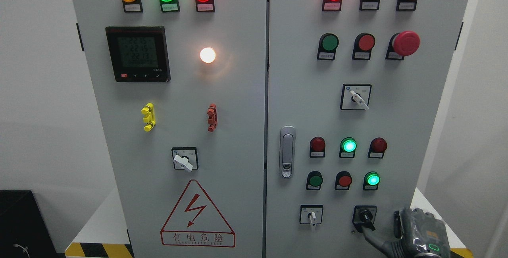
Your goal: Flip black knob to close circuit
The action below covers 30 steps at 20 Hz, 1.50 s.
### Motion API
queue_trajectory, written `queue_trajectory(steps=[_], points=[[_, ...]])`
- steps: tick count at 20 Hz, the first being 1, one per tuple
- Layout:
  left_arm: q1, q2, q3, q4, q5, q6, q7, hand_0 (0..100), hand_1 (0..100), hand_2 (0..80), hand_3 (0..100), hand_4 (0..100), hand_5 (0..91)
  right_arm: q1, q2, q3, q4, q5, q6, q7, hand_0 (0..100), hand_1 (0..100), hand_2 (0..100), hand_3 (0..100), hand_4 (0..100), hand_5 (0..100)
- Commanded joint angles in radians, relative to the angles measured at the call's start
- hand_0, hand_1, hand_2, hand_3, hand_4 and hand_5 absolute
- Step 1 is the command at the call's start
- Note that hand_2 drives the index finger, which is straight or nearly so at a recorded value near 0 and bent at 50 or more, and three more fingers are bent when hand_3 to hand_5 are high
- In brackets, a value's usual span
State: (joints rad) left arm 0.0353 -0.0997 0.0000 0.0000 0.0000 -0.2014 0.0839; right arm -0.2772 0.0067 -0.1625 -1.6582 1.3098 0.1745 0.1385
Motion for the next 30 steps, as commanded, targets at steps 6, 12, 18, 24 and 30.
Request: queue_trajectory(steps=[6, 12, 18, 24, 30], points=[[0.000, 0.000, -0.020, 0.023, -0.021, 0.000, 0.000, 0, 0, 0.0, 0, 0, 0.0, -0.007, 0.015, -0.019, -0.002, -0.020, 0.002, 0.001, 0, 28, 76, 95, 78, 77], [0.000, 0.000, -0.020, 0.023, -0.021, 0.000, 0.000, 0, 0, 0.0, 0, 0, 0.0, -0.008, 0.015, -0.019, -0.005, -0.023, -0.001, 0.000, 0, 26, 76, 95, 78, 77], [0.000, 0.000, -0.020, 0.023, -0.021, 0.000, 0.000, 0, 0, 0.0, 0, 0, 0.0, -0.008, 0.015, -0.017, -0.008, -0.024, -0.004, -0.002, 0, 26, 76, 95, 78, 77], [0.000, 0.000, -0.020, 0.023, -0.020, 0.000, 0.000, 0, 0, 0.0, 0, 0, 0.0, -0.007, 0.016, -0.014, -0.011, -0.026, -0.006, -0.002, 0, 24, 76, 95, 78, 77], [0.000, 0.000, -0.020, 0.022, -0.021, 0.000, 0.000, 0, 0, 0.0, 0, 0, 0.0, 0.004, 0.019, -0.003, -0.015, -0.024, -0.032, -0.005, 0, 24, 76, 96, 78, 77]])
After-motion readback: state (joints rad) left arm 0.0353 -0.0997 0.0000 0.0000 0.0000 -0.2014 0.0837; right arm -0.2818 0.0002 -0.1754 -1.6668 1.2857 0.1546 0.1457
